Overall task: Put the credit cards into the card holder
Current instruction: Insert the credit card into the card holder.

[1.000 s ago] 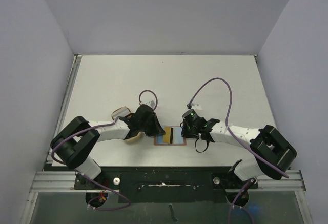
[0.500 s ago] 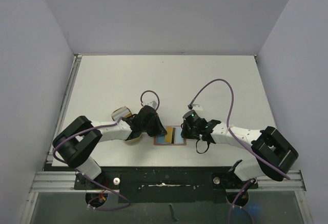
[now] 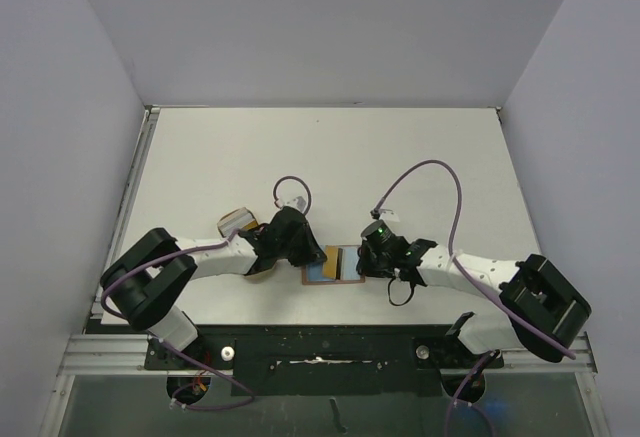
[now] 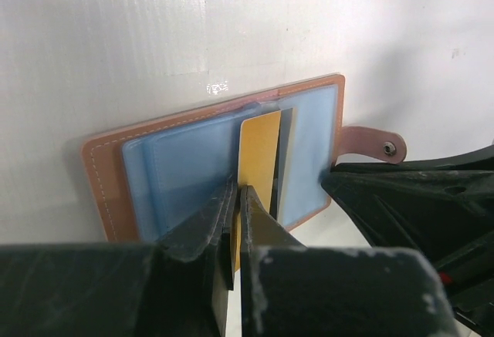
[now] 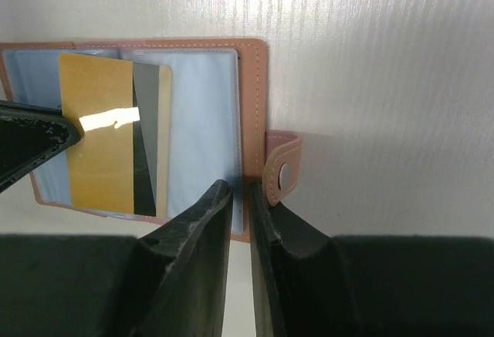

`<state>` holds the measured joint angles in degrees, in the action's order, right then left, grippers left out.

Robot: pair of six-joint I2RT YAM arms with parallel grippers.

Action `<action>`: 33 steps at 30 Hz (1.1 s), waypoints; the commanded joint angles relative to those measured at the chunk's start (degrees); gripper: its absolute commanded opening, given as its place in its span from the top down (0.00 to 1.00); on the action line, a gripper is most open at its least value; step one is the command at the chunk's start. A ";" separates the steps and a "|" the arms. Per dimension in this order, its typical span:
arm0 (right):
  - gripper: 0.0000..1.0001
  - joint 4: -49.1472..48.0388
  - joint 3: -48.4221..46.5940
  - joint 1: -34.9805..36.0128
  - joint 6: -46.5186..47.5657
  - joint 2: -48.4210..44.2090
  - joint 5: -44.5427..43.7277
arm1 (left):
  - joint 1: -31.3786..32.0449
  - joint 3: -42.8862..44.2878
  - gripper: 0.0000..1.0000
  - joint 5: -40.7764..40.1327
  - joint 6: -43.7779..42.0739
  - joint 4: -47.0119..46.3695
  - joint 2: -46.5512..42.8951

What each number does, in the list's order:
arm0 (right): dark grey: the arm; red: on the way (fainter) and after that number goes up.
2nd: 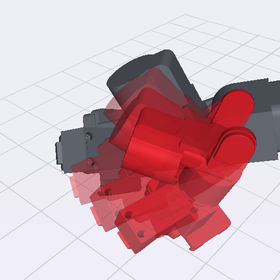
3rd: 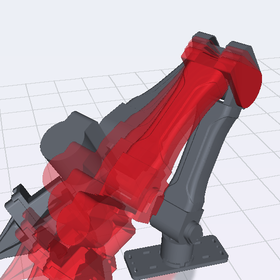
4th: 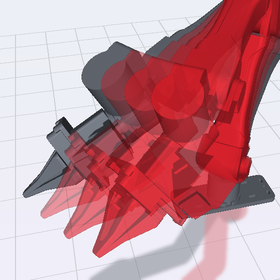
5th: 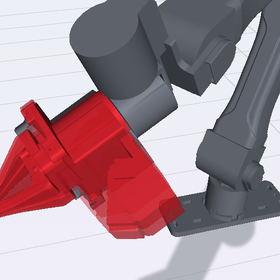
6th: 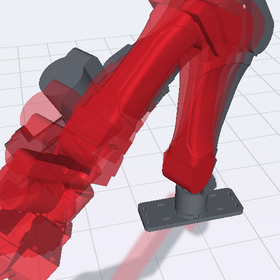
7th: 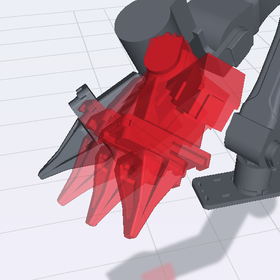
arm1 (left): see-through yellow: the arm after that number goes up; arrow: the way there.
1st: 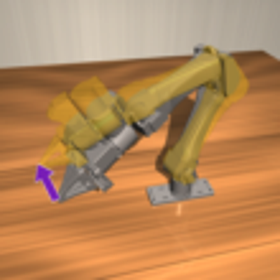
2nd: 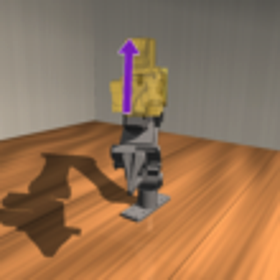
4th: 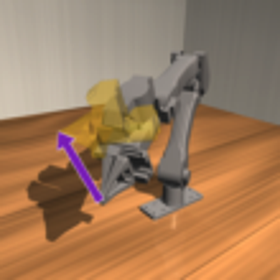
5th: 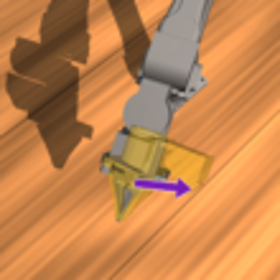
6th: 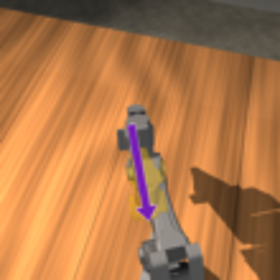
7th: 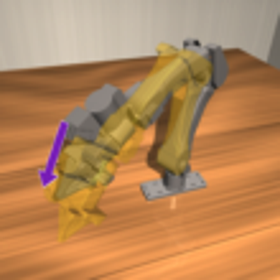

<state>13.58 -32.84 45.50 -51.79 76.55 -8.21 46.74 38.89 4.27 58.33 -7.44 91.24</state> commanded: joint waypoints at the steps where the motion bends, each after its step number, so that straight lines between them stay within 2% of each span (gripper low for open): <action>1: 0.83 -2.33 1.24 0.34 -1.17 -0.75 0.90 | 0.23 -0.64 1.00 -2.42 1.02 -1.96 -2.10; 11: 0.83 -5.81 4.54 0.79 -4.52 -1.91 2.91 | 1.27 -1.01 1.00 -6.14 3.53 -4.49 -1.85; 21: 0.84 -4.87 4.82 1.44 -5.93 -3.31 2.13 | 4.22 -2.68 0.99 -7.95 6.56 -7.63 -0.91; 23: 0.83 -3.27 3.84 1.40 -5.14 -3.82 1.59 | 4.18 -2.07 0.84 -8.09 5.95 -6.46 -1.45; 25: 0.82 -1.24 2.66 1.35 -4.32 -4.59 0.54 | 4.18 -1.53 0.74 -8.34 5.20 -4.96 -2.27; 27: 0.80 -0.08 1.91 1.15 -3.76 -5.56 -0.23 | 4.17 -1.45 0.71 -8.57 4.81 -4.33 -3.12; 33: 0.79 0.45 1.84 -0.07 -2.66 -6.50 -0.55 | 4.16 -1.63 0.69 -7.94 4.34 -4.61 -3.74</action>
<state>13.23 -29.08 46.11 -55.68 71.72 -7.90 50.68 36.18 -3.01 63.81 -11.35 89.45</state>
